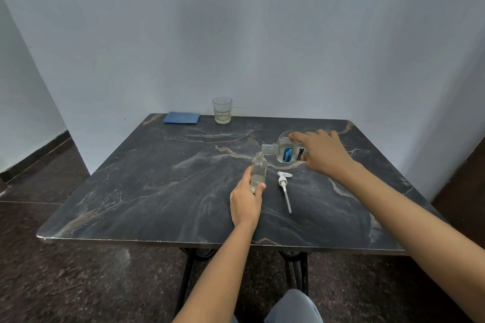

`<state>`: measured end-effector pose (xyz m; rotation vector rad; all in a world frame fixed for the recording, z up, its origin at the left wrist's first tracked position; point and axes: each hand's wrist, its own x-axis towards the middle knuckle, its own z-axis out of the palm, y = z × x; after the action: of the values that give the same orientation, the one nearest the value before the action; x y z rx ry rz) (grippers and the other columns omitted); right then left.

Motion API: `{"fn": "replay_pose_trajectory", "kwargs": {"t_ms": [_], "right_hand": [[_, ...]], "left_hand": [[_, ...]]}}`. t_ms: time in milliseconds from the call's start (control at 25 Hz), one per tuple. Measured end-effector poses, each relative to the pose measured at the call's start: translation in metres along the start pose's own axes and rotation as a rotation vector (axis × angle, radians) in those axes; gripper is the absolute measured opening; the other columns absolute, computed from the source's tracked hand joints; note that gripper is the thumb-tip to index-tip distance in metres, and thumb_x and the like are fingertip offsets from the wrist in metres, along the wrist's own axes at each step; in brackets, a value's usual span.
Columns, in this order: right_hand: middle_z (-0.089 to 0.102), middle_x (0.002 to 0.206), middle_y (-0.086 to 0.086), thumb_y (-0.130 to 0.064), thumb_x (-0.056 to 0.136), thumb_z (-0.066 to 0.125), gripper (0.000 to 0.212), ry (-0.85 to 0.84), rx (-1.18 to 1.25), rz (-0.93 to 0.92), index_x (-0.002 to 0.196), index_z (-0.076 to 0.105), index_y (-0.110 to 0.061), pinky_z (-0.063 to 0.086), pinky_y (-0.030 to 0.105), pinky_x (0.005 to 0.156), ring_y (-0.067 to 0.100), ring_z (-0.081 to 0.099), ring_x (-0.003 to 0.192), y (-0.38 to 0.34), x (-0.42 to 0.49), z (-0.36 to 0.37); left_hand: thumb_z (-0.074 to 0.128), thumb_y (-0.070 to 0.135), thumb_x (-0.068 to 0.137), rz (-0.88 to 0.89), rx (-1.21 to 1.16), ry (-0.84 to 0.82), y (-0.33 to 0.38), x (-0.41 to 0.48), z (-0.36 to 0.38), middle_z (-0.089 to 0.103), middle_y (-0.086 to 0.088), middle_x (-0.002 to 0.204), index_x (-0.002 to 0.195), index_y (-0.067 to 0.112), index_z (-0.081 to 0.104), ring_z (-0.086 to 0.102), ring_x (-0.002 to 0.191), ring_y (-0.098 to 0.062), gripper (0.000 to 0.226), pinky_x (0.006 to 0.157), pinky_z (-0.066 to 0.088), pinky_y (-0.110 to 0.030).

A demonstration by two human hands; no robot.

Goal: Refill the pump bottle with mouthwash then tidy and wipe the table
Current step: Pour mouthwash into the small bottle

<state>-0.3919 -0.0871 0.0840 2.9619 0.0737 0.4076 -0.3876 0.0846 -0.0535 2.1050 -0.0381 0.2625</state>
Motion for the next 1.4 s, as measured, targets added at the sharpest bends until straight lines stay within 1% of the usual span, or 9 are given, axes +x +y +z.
{"fn": "replay_pose_trajectory", "kwargs": {"t_ms": [320, 640, 1000, 1240, 1400], "right_hand": [[0.057, 0.131, -0.002, -0.018, 0.089, 0.057, 0.055, -0.004, 0.000, 0.001, 0.137, 0.036, -0.035, 0.034, 0.043, 0.096, 0.028, 0.050, 0.116, 0.0001, 0.0006, -0.0011], [0.057, 0.130, -0.002, -0.018, 0.090, 0.057, 0.055, -0.003, 0.007, 0.000, 0.137, 0.036, -0.035, 0.033, 0.044, 0.098, 0.028, 0.050, 0.116, -0.0001, -0.0004, -0.0008], [0.057, 0.130, -0.002, -0.016, 0.089, 0.058, 0.055, -0.002, 0.004, -0.002, 0.136, 0.037, -0.035, 0.033, 0.045, 0.099, 0.028, 0.050, 0.116, -0.0017, -0.0018, -0.0034], [0.058, 0.129, -0.002, -0.015, 0.089, 0.058, 0.055, 0.005, -0.001, -0.008, 0.136, 0.037, -0.034, 0.033, 0.045, 0.099, 0.028, 0.051, 0.115, -0.0017, -0.0024, -0.0035], [0.058, 0.127, -0.002, -0.015, 0.089, 0.059, 0.055, -0.002, -0.003, -0.007, 0.136, 0.037, -0.035, 0.033, 0.045, 0.098, 0.028, 0.050, 0.114, -0.0020, -0.0014, -0.0039]], "left_hand": [[0.059, 0.031, 0.092, 0.006, -0.008, 0.003, -0.0002, 0.0005, 0.0003, 0.060, -0.001, 0.129, 0.144, 0.028, 0.038, 0.056, 0.118, -0.021, 0.057, 0.105, 0.041, -0.040], [0.060, 0.032, 0.091, 0.003, -0.014, 0.003, -0.0023, 0.0009, 0.0018, 0.061, 0.001, 0.127, 0.143, 0.030, 0.038, 0.056, 0.116, -0.020, 0.057, 0.102, 0.043, -0.038], [0.060, 0.034, 0.091, 0.001, -0.005, -0.003, -0.0037, 0.0020, 0.0032, 0.060, 0.001, 0.130, 0.143, 0.031, 0.038, 0.056, 0.118, -0.020, 0.057, 0.104, 0.042, -0.040], [0.060, 0.032, 0.092, 0.007, -0.012, 0.007, -0.0022, 0.0005, 0.0019, 0.060, 0.000, 0.131, 0.143, 0.030, 0.038, 0.055, 0.118, -0.019, 0.056, 0.104, 0.041, -0.037], [0.059, 0.032, 0.092, 0.011, -0.010, 0.004, -0.0025, 0.0007, 0.0020, 0.060, 0.000, 0.130, 0.143, 0.029, 0.039, 0.055, 0.118, -0.020, 0.056, 0.104, 0.041, -0.038]]}}
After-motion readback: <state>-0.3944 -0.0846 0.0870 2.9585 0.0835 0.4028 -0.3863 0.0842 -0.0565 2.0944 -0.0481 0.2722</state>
